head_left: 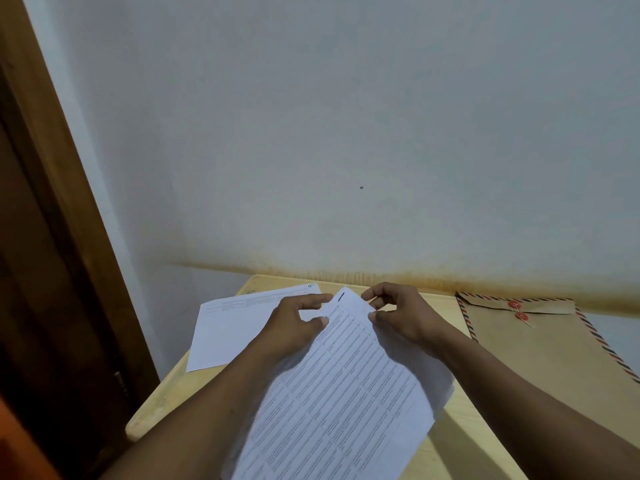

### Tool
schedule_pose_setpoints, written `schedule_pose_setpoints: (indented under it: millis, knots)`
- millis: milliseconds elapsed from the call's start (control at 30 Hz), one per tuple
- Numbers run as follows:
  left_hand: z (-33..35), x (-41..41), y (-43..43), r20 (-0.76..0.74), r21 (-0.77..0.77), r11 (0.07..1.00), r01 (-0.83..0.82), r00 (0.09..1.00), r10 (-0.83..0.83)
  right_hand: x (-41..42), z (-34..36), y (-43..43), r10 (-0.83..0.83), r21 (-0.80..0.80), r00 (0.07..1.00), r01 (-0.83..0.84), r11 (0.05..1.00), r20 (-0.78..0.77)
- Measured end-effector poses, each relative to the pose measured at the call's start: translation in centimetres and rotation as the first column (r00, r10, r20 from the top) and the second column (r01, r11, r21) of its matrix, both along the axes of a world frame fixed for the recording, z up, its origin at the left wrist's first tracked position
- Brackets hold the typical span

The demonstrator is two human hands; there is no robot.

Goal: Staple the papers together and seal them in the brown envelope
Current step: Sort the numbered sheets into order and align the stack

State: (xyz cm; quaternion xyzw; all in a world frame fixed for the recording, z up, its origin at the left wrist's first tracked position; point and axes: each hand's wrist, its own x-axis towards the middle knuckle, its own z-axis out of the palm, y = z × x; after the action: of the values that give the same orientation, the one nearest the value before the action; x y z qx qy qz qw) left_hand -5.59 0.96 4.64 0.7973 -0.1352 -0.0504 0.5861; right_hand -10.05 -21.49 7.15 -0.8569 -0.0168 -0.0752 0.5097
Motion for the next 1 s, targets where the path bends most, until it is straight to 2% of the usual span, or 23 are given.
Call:
schedule_pose_setpoints:
  millis: [133, 400, 667, 767, 867, 933, 1000]
  knots:
    - [-0.6, 0.1, 0.7, -0.015, -0.003, 1.000, 0.023, 1.000, -0.023, 0.2, -0.7, 0.7, 0.014, 0.031, 1.000, -0.014, 0.999, -0.015]
    - [-1.6, 0.7, 3.7, -0.083, -0.072, 0.997, -0.033, 0.996, 0.027, 2.1, -2.6, 3.2, 0.048, 0.135, 0.996, -0.037, 0.990, -0.079]
    - [-1.7, 1.0, 7.5, -0.091, -0.050, 0.995, -0.085, 0.993, 0.080, 3.9, -3.9, 6.6, 0.120, 0.240, 0.988, -0.093, 0.966, -0.101]
    - [-1.9, 1.2, 8.9, -0.087, -0.026, 0.995, -0.095, 0.992, 0.093, 4.5, -4.6, 7.5, 0.089, 0.249, 0.991, -0.062, 0.966, -0.100]
    - [-2.0, 1.3, 10.5, -0.100, -0.007, 0.995, -0.098, 0.990, 0.097, 5.0, -5.5, 7.5, 0.042, 0.135, 0.994, -0.029, 0.990, -0.096]
    - [-2.0, 1.5, 11.5, -0.121, 0.008, 0.995, -0.099, 0.988, 0.099, 4.8, -6.1, 7.3, 0.088, -0.053, 0.986, -0.096, 0.994, -0.139]
    - [-1.9, 1.5, 12.2, -0.136, 0.032, 0.995, -0.099, 0.985, 0.103, 4.4, -6.6, 7.2, 0.120, -0.244, 0.976, -0.162, 0.956, -0.180]
